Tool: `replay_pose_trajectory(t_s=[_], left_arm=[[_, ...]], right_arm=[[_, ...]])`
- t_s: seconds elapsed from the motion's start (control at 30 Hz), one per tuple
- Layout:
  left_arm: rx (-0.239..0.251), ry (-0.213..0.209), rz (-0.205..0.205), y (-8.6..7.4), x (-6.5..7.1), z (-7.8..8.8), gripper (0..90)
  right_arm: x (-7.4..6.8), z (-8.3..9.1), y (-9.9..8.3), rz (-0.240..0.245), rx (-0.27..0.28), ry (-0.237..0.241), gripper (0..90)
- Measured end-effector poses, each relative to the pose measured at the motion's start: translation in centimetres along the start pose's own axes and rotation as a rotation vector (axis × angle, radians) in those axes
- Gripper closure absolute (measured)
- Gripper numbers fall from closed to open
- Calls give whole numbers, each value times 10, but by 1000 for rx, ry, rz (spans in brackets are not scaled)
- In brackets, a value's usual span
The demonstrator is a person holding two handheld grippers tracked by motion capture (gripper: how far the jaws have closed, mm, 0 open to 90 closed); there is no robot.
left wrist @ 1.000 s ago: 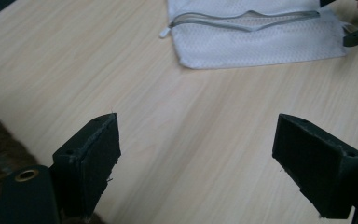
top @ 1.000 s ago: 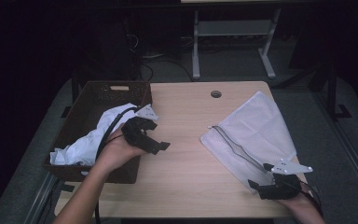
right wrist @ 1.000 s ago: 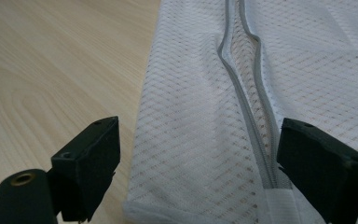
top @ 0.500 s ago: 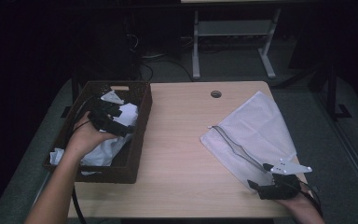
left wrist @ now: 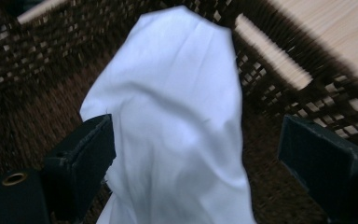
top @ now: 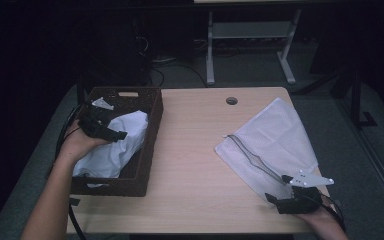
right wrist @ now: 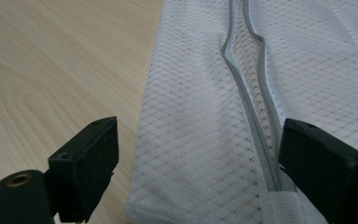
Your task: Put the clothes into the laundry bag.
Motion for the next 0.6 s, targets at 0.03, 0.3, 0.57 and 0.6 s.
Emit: replay_pose_trajectory(t_s=[0.03, 0.3, 0.57, 0.6], left_arm=[[-1, -4, 2, -1, -1, -3, 108], [-120, 15, 3, -21, -13, -35, 108], [-167, 0, 60, -39, -26, -53, 99], [-181, -17, 65, -41, -26, -56, 98]], right_arm=[[0, 0, 0, 0, 0, -1, 118], [0, 1, 0, 0, 0, -4, 117], [0, 0, -1, 6, -7, -3, 117], [0, -1, -1, 9, -11, -2, 117]])
Point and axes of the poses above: each handheld gripper's, and its own axes: z roughly backward along the jaws, y roughly out of its top, x roughly to its right, the point moved 6 cm from there along -z, roughly forward along the jaws, and after that the axes turned 9 degrees about z, right-handed, at the moved point
